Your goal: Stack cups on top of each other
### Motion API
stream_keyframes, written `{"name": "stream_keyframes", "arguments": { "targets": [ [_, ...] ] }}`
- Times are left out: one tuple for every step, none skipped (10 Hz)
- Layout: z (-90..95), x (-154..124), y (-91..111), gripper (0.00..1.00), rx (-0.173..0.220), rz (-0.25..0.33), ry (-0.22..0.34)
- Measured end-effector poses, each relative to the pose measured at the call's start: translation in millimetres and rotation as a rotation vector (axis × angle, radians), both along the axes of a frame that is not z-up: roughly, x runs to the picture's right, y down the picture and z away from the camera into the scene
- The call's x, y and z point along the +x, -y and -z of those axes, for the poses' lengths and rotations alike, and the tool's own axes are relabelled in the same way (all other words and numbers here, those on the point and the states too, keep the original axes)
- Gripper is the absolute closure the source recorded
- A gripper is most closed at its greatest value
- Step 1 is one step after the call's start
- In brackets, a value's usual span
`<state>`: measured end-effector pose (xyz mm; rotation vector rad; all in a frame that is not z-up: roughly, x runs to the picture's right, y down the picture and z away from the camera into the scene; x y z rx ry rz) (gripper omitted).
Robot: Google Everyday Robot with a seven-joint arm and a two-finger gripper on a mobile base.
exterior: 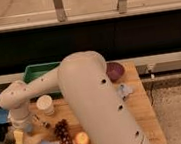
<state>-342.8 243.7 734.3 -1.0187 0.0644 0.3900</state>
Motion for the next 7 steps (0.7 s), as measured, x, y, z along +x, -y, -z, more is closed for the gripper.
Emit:
{"name": "stream_keyframes", "arguments": {
  "targets": [
    [-1.0,-0.3,-1.3,0.20,0.001,-0.001,-0.017],
    [-2.1,0.0,-2.9,0.20,0.002,-0.004,-0.034],
    [-2.8,0.3,-3.6,0.20,0.002,-0.007,-0.041],
    [-4.4,-0.3,-5.1,0.20,0.005,-0.024,-0.055],
    [-5.3,-0.5,-6.0,0.20,0.009,-0.037,-0.067],
    [-5.7,-1.3,-7.3,0.20,0.014,-0.048,-0.076],
    [-5.9,-2.0,-9.0,0.20,0.018,-0.051,-0.084]
  ]
}}
